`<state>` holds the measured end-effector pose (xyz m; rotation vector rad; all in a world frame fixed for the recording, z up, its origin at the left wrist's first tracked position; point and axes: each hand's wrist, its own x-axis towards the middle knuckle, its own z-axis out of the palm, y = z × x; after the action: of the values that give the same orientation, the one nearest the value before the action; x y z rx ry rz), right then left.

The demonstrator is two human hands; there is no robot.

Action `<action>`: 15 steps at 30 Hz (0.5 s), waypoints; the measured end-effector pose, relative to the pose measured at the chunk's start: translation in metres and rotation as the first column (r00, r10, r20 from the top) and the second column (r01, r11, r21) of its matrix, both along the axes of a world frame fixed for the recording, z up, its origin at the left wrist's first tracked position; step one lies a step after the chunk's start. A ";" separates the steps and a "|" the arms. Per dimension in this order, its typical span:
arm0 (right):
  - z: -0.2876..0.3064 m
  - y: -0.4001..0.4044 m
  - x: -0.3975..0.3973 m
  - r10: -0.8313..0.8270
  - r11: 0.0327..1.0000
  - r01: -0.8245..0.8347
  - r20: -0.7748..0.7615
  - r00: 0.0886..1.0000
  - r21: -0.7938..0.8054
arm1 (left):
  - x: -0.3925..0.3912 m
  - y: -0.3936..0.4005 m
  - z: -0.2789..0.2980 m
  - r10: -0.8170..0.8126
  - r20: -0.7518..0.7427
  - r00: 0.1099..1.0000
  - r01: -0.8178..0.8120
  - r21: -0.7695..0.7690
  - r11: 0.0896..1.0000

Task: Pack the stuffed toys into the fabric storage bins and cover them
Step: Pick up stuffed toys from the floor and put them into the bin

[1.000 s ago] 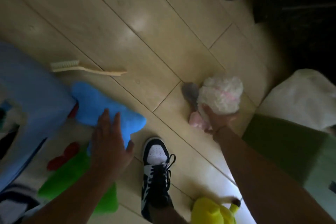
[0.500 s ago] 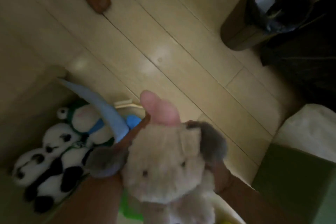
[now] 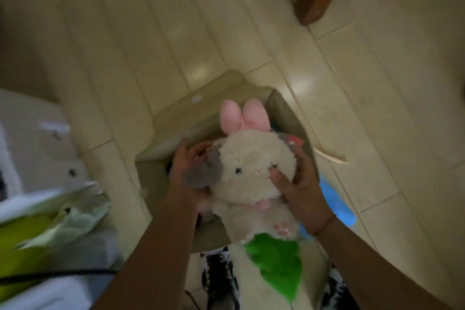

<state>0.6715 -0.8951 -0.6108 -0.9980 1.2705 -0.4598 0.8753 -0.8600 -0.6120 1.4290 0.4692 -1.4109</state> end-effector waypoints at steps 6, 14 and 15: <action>-0.042 0.023 0.084 0.296 0.954 -0.294 -0.032 0.955 0.058 | 0.028 0.103 -0.018 0.089 0.182 0.979 -0.023 -0.337 0.941; -0.123 0.084 0.128 0.612 0.791 -0.587 -0.204 0.764 0.174 | 0.032 0.148 -0.091 -0.631 0.552 0.545 0.512 0.376 0.772; -0.130 0.086 0.130 0.599 0.800 -0.579 -0.277 0.751 0.158 | 0.030 0.146 -0.100 -0.687 0.504 0.523 0.536 0.433 0.725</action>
<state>0.8010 -0.8095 -0.7409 -1.3897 1.1514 0.2472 0.9058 -0.7144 -0.7118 2.3004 -0.4070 -1.2807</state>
